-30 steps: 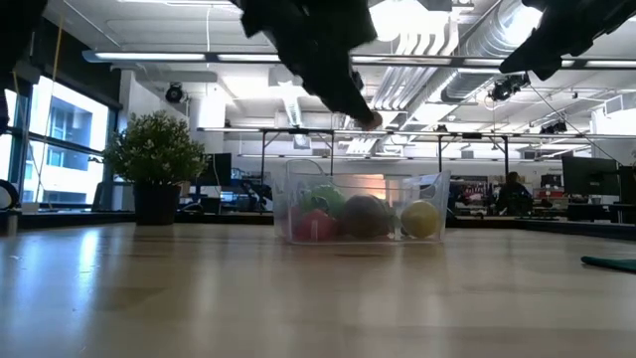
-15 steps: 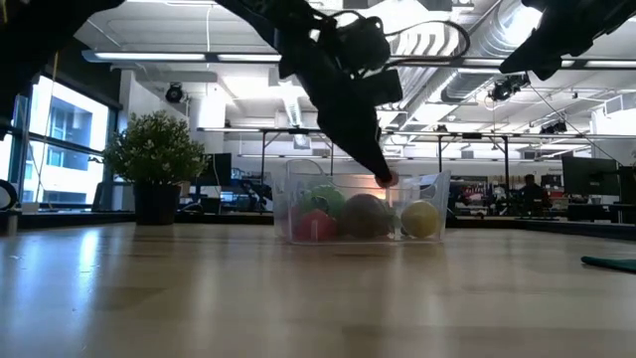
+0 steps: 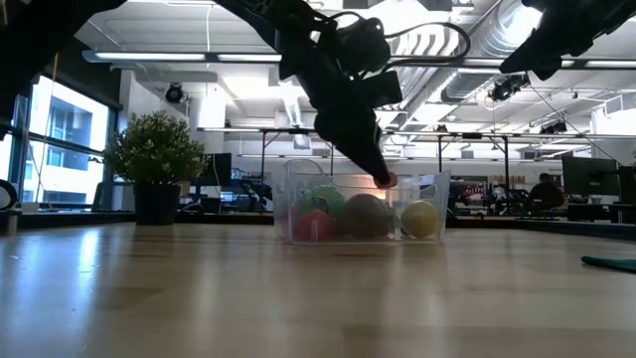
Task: Pick and placing Produce into tupperware
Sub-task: Put the pink peach into the transparent bin, then return to Home Position
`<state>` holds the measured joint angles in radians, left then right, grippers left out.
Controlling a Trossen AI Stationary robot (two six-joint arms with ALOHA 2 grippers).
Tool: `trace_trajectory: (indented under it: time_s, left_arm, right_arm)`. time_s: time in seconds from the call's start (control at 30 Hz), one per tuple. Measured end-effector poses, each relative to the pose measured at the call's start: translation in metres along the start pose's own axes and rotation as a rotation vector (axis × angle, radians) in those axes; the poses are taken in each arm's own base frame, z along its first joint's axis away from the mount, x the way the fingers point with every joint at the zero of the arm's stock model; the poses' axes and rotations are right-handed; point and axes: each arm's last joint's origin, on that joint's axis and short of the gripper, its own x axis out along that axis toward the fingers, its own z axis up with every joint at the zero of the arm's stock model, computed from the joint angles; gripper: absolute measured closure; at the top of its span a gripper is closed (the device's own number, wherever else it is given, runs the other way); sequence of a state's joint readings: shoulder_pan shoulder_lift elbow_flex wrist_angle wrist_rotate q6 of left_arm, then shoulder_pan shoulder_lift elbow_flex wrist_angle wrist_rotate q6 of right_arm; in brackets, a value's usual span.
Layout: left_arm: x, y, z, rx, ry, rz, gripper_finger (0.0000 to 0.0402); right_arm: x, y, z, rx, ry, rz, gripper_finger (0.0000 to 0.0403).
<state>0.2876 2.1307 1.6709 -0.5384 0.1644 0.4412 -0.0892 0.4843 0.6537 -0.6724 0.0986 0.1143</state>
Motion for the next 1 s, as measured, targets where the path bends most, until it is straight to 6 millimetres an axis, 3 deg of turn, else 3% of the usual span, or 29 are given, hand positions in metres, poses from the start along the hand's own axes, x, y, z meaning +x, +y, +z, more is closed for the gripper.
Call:
trace_trajectory:
  time_s: [0.3,0.53,0.7,1.0]
  left_arm:
    - [0.0,-0.003,0.0,-0.024,0.021,0.01,0.0233]
    - [-0.009,-0.007,0.002,-0.086,-0.015,-0.095,0.0229]
    - [-0.051,-0.011,0.012,-0.105,-0.054,-0.108,0.0249]
    - [-0.151,-0.037,0.023,-0.043,-0.118,-0.039,0.0294]
  right_arm:
    - [0.0,0.0,0.0,0.0,0.0,0.0,0.0384]
    - [0.0,0.0,0.0,0.0,0.0,0.0,0.0384]
    - [0.0,0.0,0.0,0.0,0.0,0.0,0.0384]
    - [0.0,0.0,0.0,0.001,0.0,-0.001,0.0384]
